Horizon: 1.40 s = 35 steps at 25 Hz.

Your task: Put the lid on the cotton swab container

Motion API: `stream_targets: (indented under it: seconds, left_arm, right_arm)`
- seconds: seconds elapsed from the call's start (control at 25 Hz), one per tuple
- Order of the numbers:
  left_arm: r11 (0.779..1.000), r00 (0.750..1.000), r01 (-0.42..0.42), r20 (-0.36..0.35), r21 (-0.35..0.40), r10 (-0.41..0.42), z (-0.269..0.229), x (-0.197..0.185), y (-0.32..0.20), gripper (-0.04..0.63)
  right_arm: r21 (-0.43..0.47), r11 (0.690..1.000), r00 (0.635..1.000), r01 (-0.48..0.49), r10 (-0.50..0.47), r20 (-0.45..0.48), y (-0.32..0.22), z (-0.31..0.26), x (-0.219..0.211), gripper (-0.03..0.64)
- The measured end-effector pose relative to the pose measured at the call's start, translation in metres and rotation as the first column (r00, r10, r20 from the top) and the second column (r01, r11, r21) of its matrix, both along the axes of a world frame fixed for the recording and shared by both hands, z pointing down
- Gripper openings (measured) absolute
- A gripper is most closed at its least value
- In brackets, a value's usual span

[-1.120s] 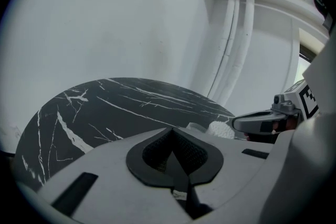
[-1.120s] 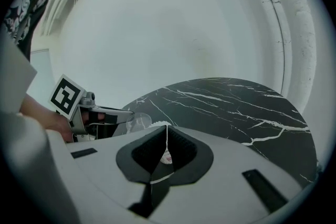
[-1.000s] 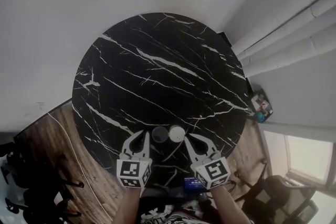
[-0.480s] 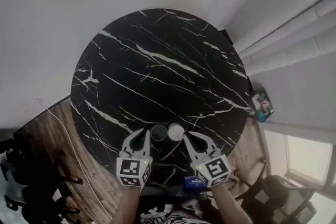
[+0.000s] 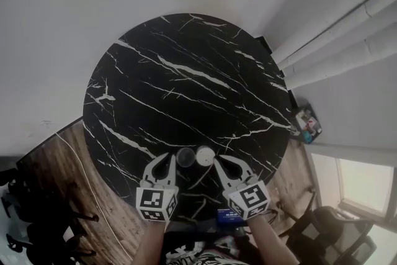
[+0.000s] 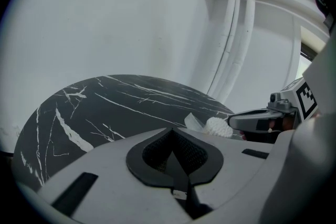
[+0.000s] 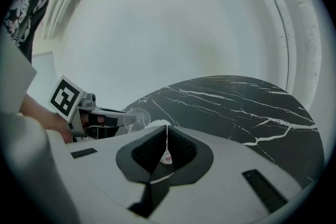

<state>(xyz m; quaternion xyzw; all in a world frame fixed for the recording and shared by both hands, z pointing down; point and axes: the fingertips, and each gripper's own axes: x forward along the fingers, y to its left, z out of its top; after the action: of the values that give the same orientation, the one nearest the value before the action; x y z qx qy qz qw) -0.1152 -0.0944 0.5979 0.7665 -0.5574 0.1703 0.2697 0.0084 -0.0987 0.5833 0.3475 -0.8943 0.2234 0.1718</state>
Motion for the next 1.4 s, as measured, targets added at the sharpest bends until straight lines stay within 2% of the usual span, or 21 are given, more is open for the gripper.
stream_targets:
  seconds: [0.4,0.56,0.96,1.4]
  left_arm:
    - [0.999,0.999,-0.044,-0.006,0.023,0.044,-0.007,0.017,-0.002,0.014]
    - [0.998,0.999,-0.049,-0.005,0.03,0.049,-0.011,0.018,-0.003,0.014]
    - [0.997,0.998,-0.053,-0.012,0.062,0.054,-0.022,0.024,-0.006,0.014]
    - [0.993,0.997,-0.08,-0.014,0.088,0.082,-0.031,0.035,-0.004,0.014]
  right_arm:
    - [0.005,1.0,1.0,0.003,-0.003,-0.008,-0.001,-0.001,0.0,0.018]
    - [0.025,1.0,1.0,-0.013,0.012,0.016,-0.003,-0.01,0.003,0.018]
    - [0.041,0.999,1.0,-0.027,0.027,-0.001,-0.006,-0.018,0.015,0.018]
    - [0.024,0.998,0.999,-0.051,0.051,0.009,0.0,-0.021,0.019,0.018]
